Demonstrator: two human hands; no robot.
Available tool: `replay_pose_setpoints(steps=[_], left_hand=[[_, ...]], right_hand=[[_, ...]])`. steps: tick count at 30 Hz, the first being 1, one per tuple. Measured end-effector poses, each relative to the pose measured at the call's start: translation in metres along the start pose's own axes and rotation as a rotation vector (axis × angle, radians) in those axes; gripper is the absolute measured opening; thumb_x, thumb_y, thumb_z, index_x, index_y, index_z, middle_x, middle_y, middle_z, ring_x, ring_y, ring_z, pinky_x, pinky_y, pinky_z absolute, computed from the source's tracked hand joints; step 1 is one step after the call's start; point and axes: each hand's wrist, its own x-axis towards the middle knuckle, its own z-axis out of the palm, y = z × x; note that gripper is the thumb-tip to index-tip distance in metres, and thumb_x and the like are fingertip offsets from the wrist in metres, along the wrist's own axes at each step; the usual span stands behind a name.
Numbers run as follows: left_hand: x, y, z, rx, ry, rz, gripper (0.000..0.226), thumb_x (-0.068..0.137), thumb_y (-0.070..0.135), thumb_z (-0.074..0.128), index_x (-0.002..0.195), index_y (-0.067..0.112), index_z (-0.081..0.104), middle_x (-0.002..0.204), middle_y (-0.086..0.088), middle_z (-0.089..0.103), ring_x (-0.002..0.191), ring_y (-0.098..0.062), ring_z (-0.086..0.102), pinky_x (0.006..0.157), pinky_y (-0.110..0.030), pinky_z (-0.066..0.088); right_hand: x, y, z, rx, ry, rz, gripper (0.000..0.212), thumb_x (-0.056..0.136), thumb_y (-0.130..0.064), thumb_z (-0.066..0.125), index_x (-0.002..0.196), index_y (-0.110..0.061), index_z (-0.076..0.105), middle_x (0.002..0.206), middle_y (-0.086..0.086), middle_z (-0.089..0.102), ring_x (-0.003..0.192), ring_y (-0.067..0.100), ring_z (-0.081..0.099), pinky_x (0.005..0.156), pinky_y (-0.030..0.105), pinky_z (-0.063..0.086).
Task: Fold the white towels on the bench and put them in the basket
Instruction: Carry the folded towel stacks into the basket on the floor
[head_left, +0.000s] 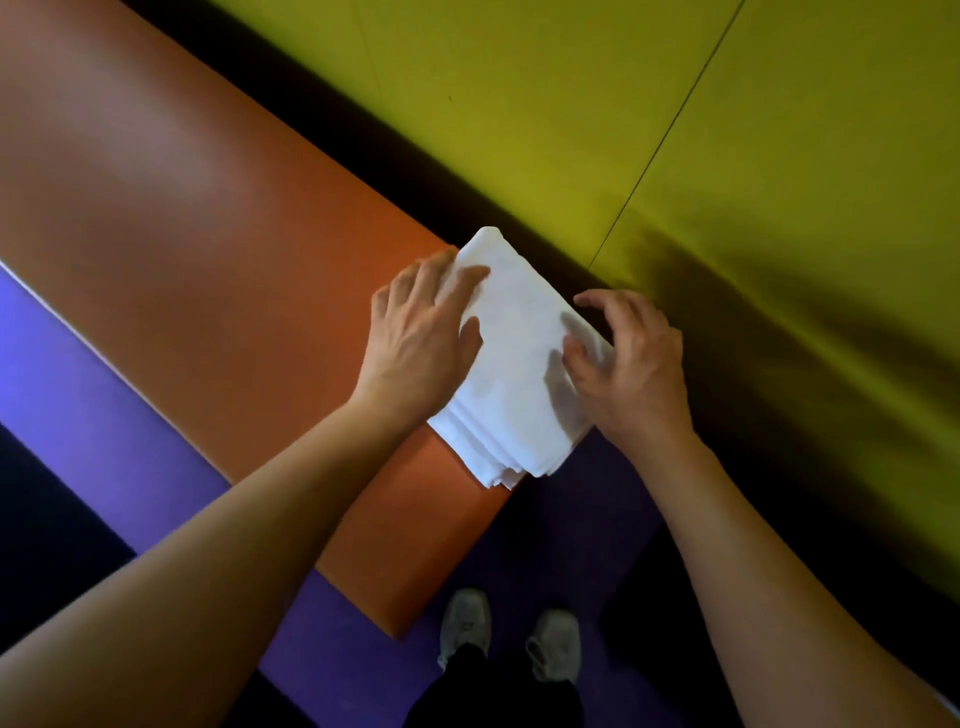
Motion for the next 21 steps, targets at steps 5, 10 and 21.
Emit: replay_pose_setpoints(steps=[5, 10, 21], left_hand=[[0.032, -0.040, -0.010, -0.286, -0.133, -0.492, 0.075, 0.084, 0.060, 0.064, 0.145, 0.027, 0.037, 0.140, -0.004, 0.047, 0.129, -0.030, 0.046, 0.105, -0.049, 0.042], [-0.011, -0.023, -0.004, -0.561, -0.199, -0.872, 0.089, 0.074, 0.076, 0.067, 0.136, 0.017, 0.044, 0.123, 0.004, 0.056, 0.102, -0.018, 0.059, 0.072, -0.033, 0.049], [-0.045, 0.027, 0.041, -1.174, -0.045, -1.138, 0.064, 0.062, 0.054, 0.088, 0.113, 0.028, 0.059, 0.111, 0.003, 0.071, 0.099, -0.019, 0.072, 0.084, -0.048, 0.061]], right_hand=[[0.008, 0.004, 0.004, -0.102, -0.262, 0.084, 0.060, 0.091, -0.052, 0.058, 0.144, -0.034, 0.038, 0.144, -0.005, 0.050, 0.135, 0.019, 0.044, 0.112, 0.046, 0.028], [0.025, 0.010, 0.013, -0.097, -0.459, 0.232, 0.068, 0.083, -0.068, 0.057, 0.137, -0.027, 0.046, 0.121, 0.004, 0.056, 0.114, 0.029, 0.056, 0.100, 0.051, 0.043], [0.026, 0.006, 0.020, 0.211, -0.483, 0.447, 0.062, 0.075, -0.068, 0.071, 0.118, -0.025, 0.057, 0.102, -0.010, 0.065, 0.095, 0.017, 0.065, 0.081, 0.036, 0.054]])
